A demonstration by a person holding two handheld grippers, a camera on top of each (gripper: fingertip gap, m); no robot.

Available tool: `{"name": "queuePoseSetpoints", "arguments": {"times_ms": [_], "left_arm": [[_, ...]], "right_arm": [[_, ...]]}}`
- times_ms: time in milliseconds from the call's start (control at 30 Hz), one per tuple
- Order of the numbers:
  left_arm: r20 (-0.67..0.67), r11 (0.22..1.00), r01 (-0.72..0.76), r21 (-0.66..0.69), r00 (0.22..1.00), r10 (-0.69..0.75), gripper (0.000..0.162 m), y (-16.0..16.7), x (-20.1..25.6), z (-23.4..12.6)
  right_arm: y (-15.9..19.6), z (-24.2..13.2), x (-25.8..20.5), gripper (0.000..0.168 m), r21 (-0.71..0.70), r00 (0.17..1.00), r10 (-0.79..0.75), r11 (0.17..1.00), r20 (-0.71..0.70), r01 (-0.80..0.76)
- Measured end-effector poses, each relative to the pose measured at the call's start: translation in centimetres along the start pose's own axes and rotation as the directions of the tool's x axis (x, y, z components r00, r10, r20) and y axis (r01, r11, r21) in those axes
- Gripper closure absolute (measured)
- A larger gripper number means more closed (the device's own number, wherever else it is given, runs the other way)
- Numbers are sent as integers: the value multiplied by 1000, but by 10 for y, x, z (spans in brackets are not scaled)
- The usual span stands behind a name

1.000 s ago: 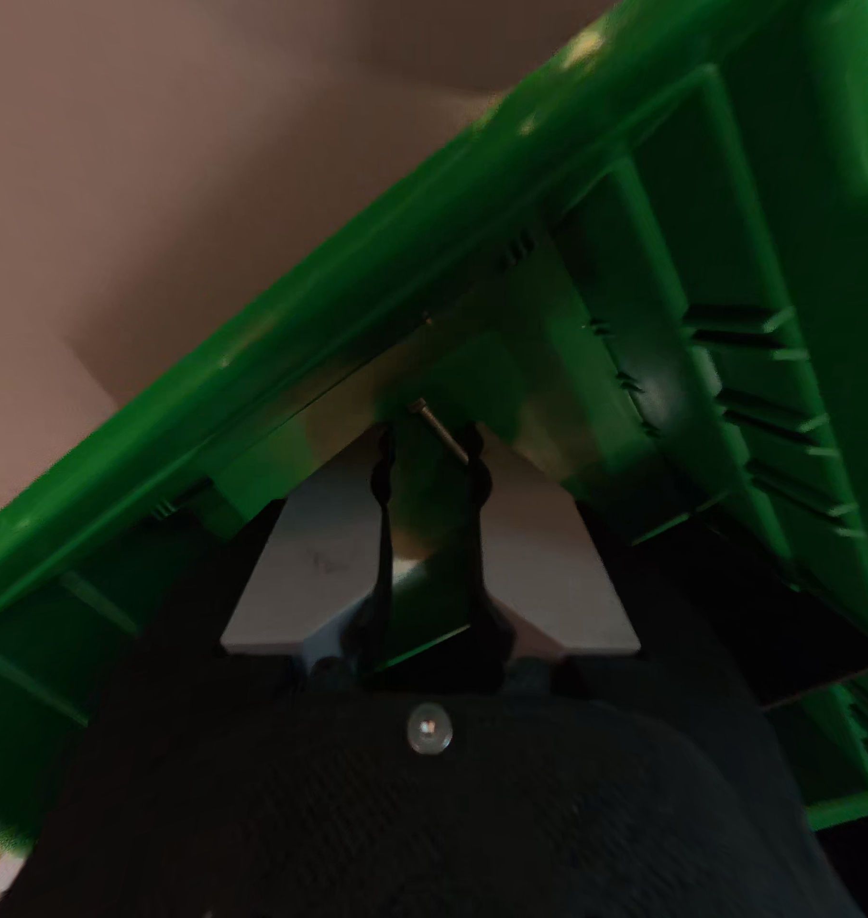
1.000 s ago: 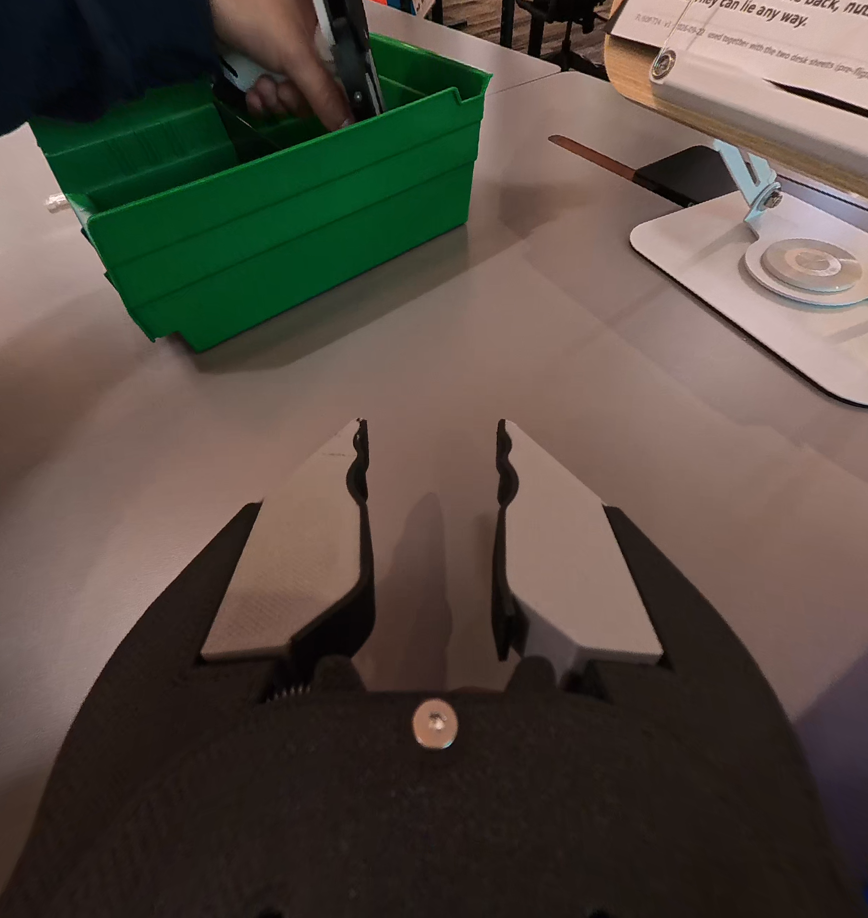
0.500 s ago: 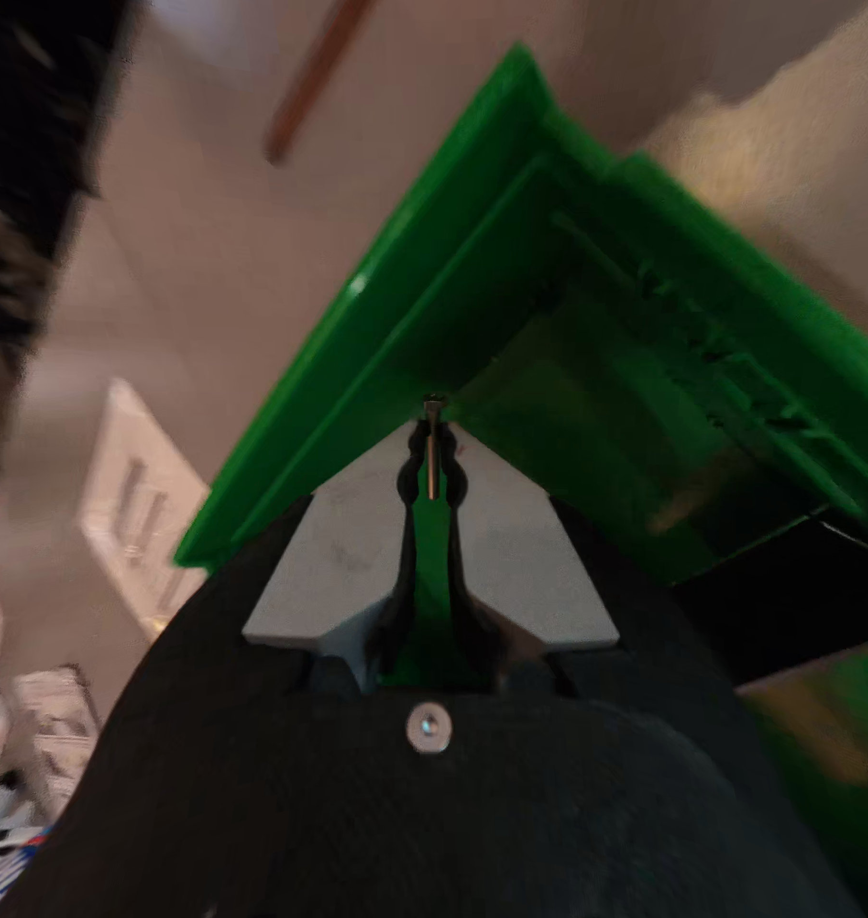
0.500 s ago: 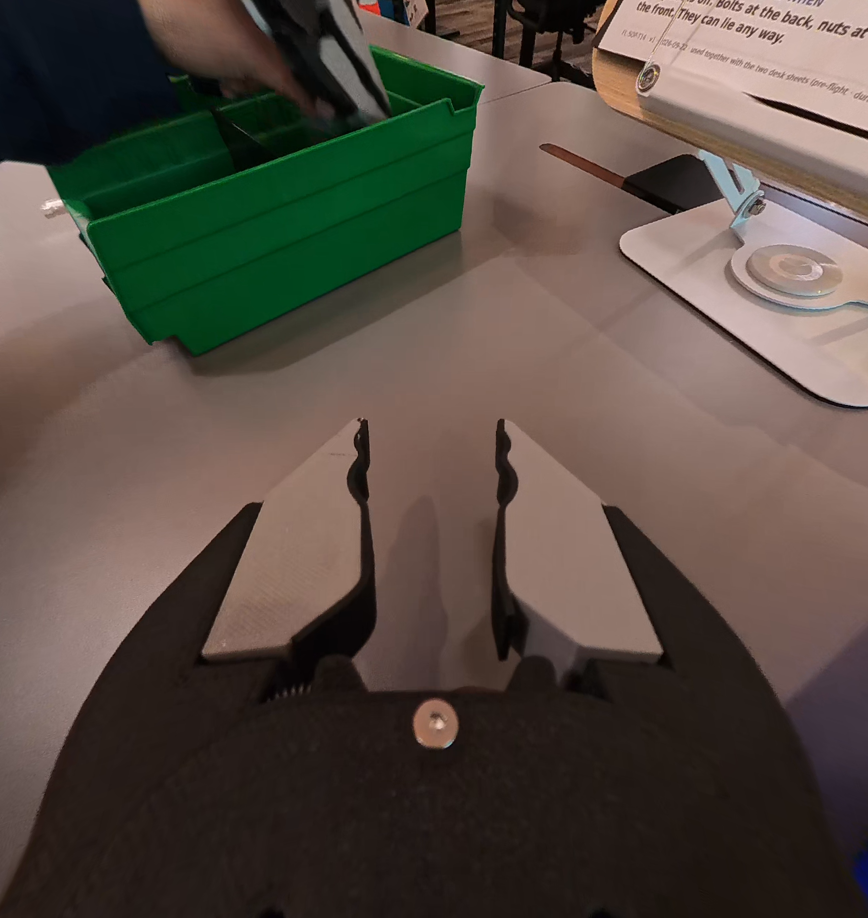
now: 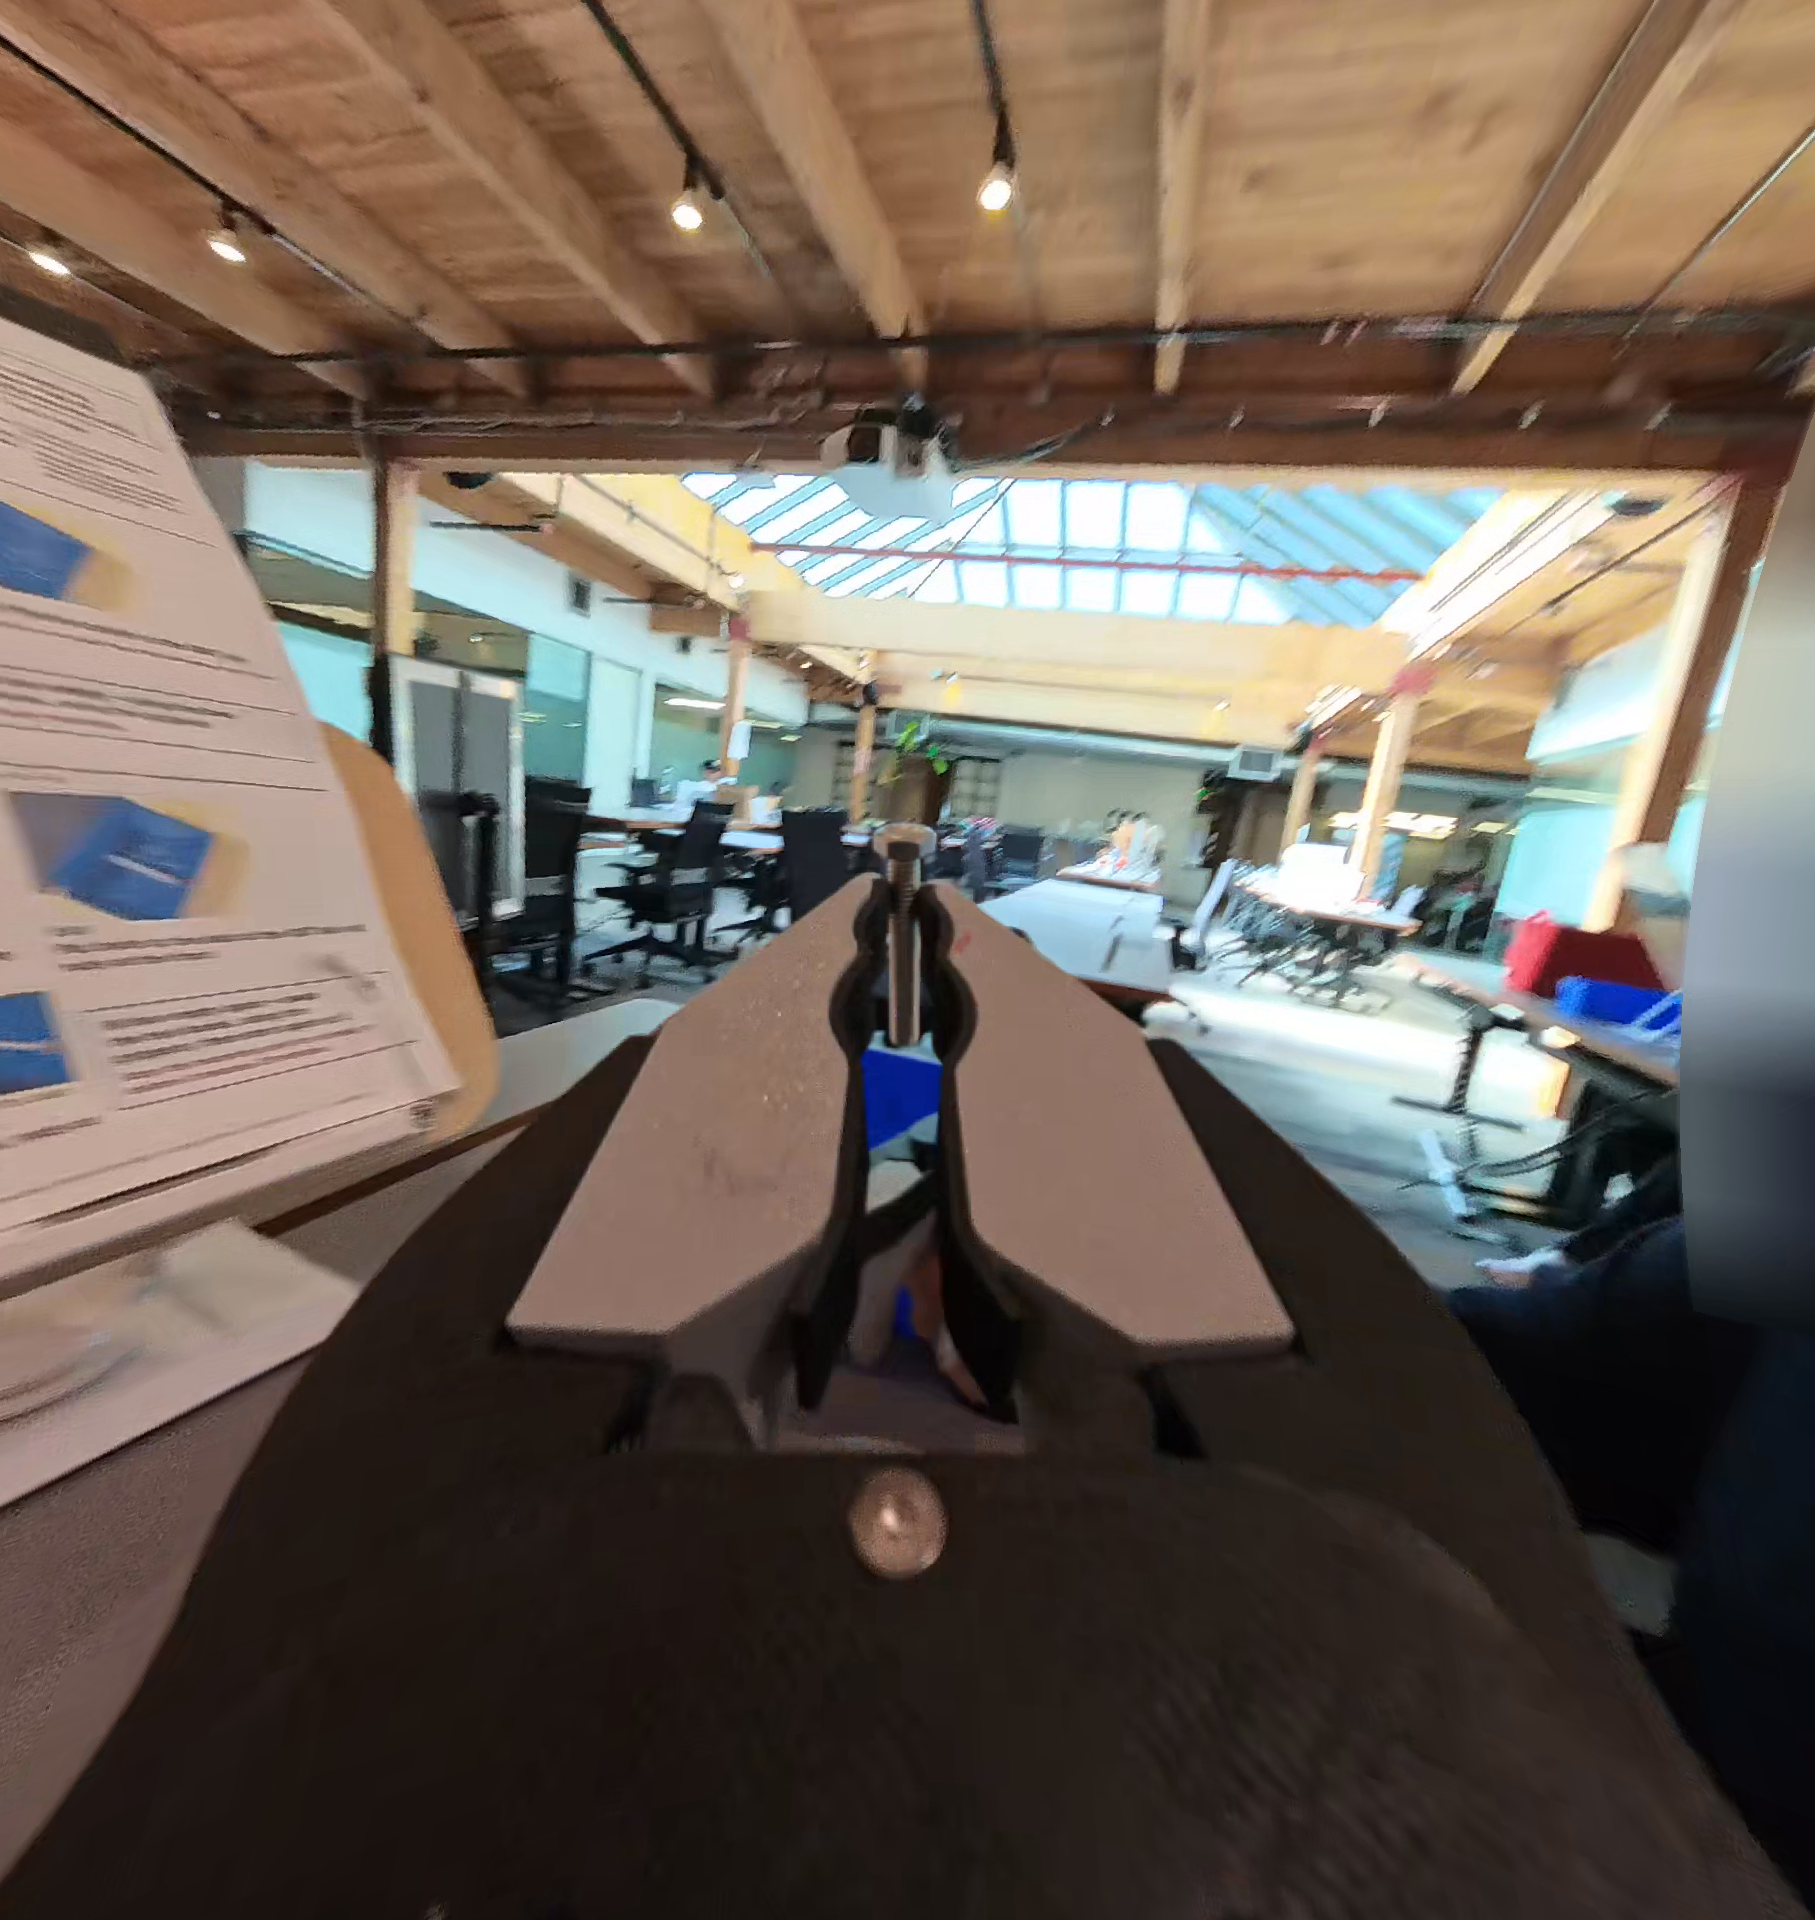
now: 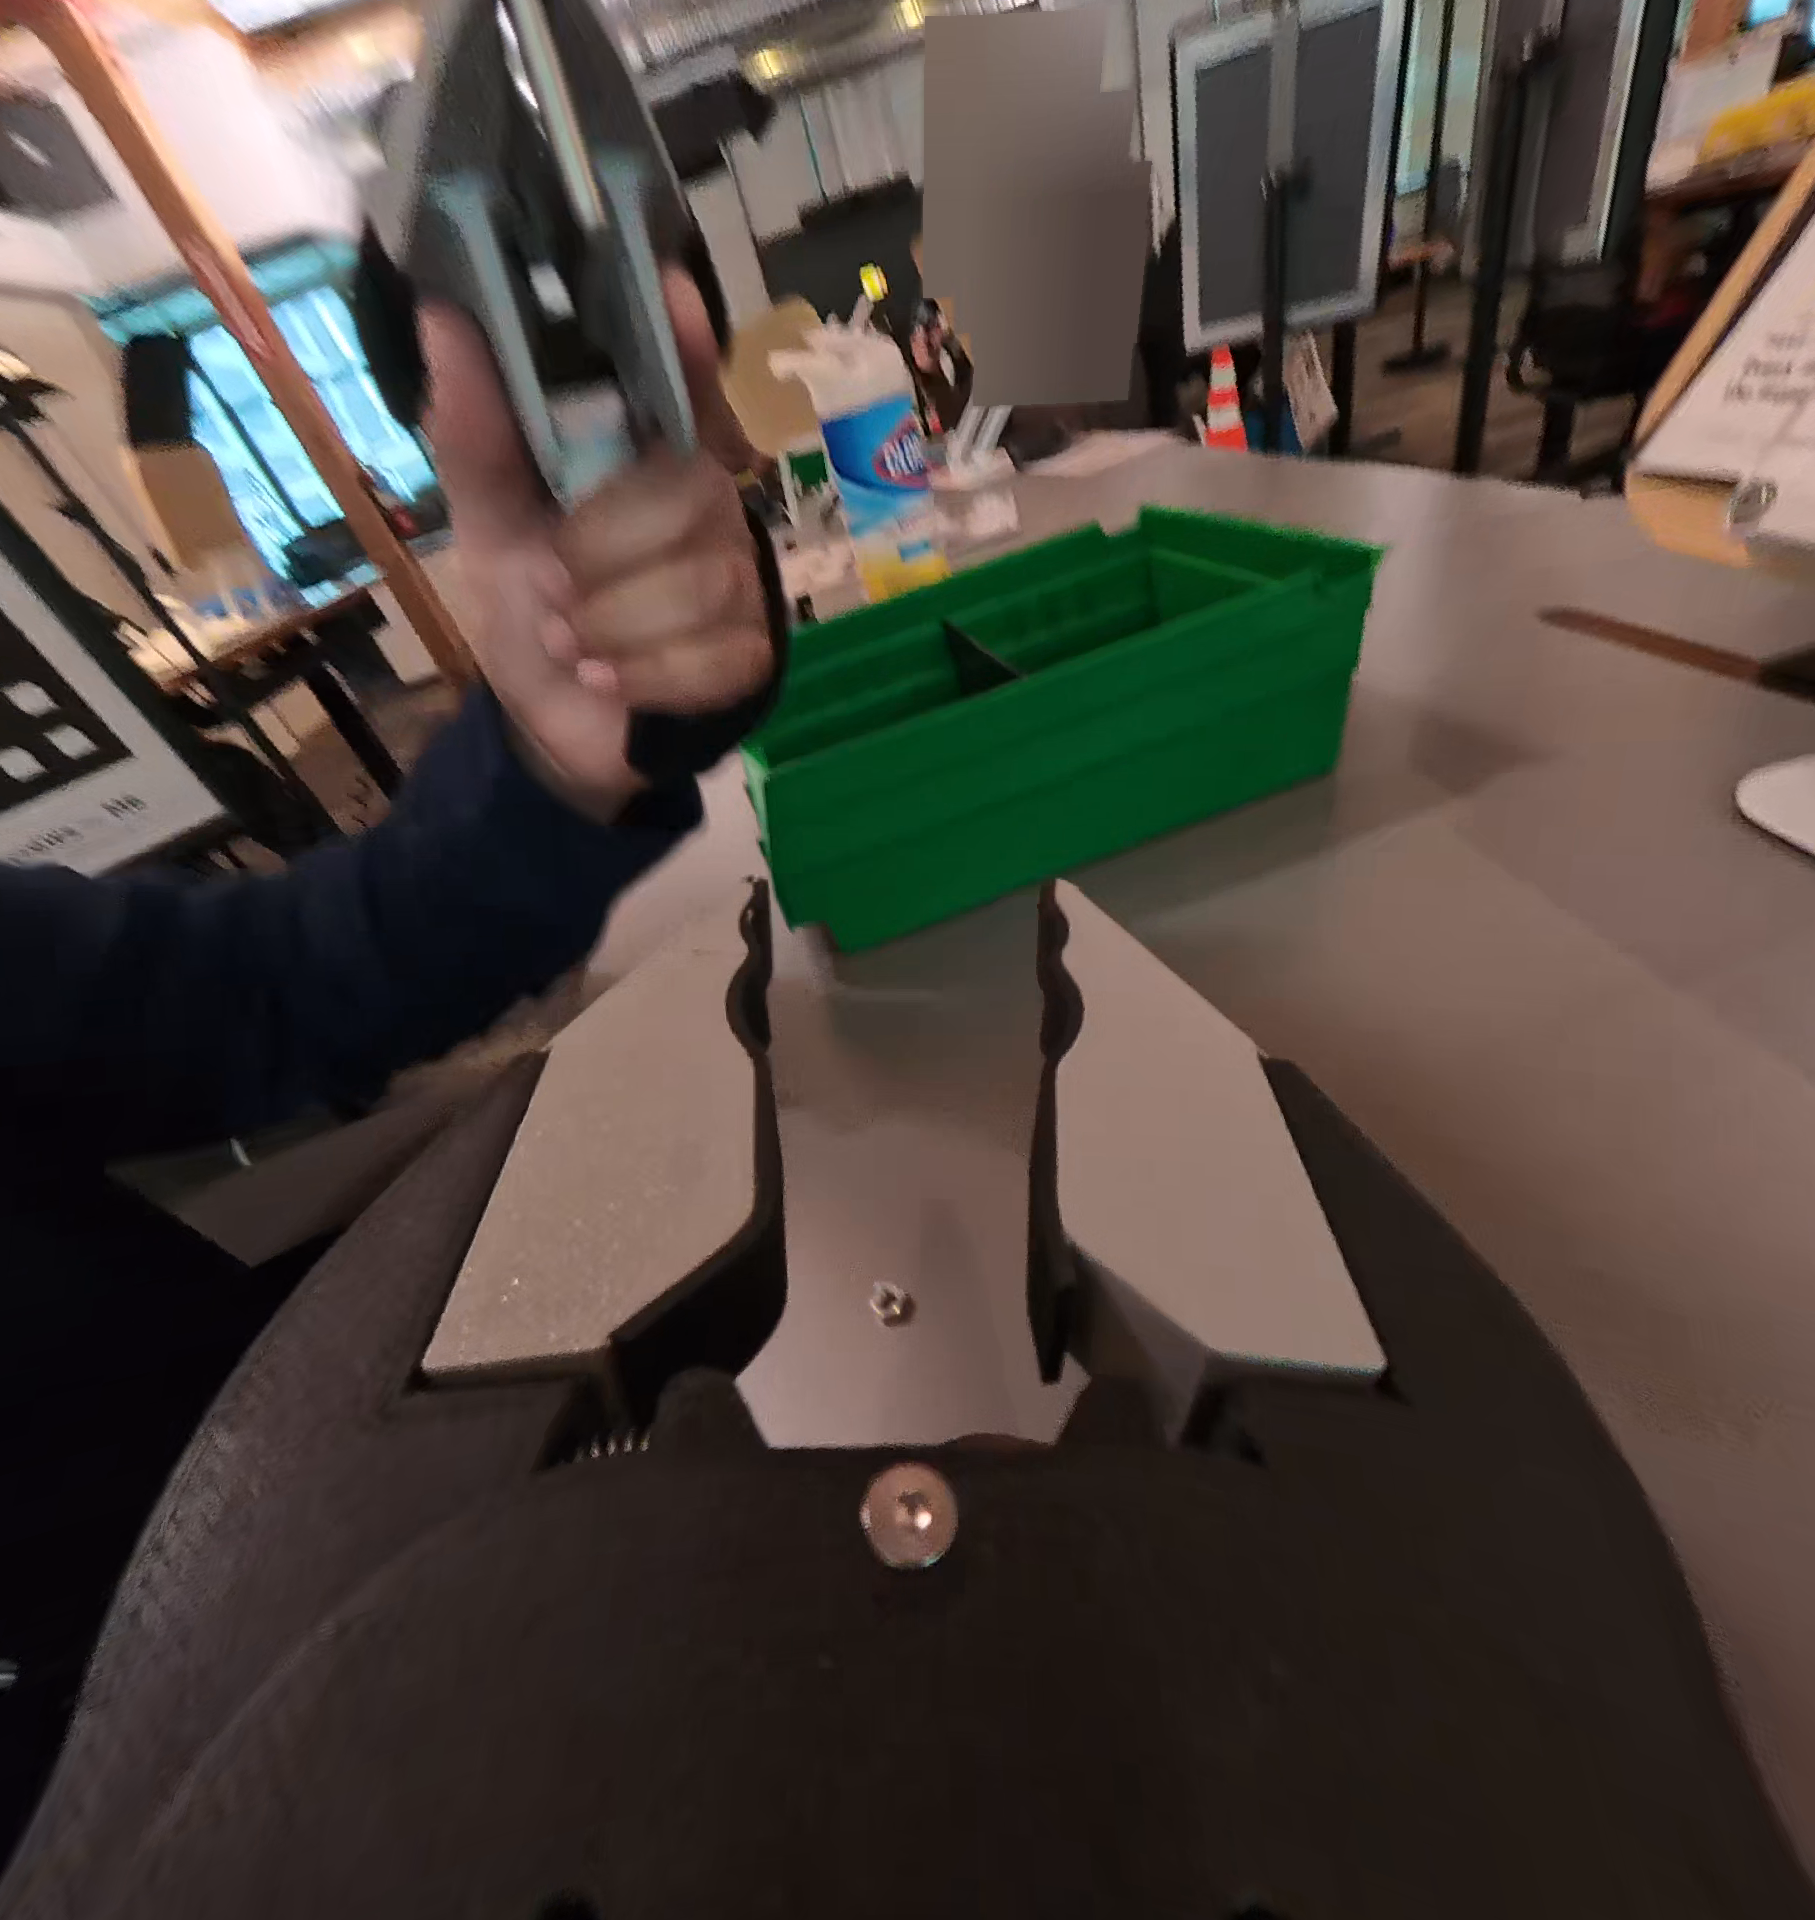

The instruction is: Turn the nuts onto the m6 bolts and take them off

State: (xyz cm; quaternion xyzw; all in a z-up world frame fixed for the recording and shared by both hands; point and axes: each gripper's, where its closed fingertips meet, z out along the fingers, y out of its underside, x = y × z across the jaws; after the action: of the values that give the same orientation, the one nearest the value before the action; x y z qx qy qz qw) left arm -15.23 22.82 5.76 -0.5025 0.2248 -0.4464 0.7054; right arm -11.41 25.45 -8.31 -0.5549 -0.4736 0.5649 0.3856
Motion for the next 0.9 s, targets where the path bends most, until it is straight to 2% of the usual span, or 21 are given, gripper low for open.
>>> {"name": "queuePoseSetpoints", "arguments": {"times_ms": [100, 267, 500, 567, 633, 800, 900], "left_arm": [[-105, 992, 119, 40, 988, -114, 159, 16, 14, 16], [-190, 983, 185, 24, 966, -177, 159, 50, 23, 39], [-221, 965, 260, -12, 941, -256, 159, 79, 19, 44], [-216, 964, 264, -23, 941, -262, 159, 83, 19, 43], [-211, 970, 240, -32, 947, -241, 159, 84, 19, 44], [-177, 977, 204, -70, 961, -213, 159, 90, 15, 38], [-161, 971, 190, -147, 964, -213, 159, 98, 11, 34]], "right_arm": [[-27, -15, -17, 128, 135, 995, -3, 991, 95, -10], [-50, -32, -33, 131, 259, 985, -16, 965, 175, -30], [-48, -26, -36, 140, 245, 979, 15, 967, 203, -65], [-48, -26, -40, 156, 248, 975, 4, 967, 221, -60], [-48, -27, -38, 165, 254, 979, -4, 966, 204, -48], [-44, -28, -32, 166, 224, 985, -3, 974, 173, -36], [-36, -26, -26, 166, 165, 988, 6, 986, 152, -31]]}}
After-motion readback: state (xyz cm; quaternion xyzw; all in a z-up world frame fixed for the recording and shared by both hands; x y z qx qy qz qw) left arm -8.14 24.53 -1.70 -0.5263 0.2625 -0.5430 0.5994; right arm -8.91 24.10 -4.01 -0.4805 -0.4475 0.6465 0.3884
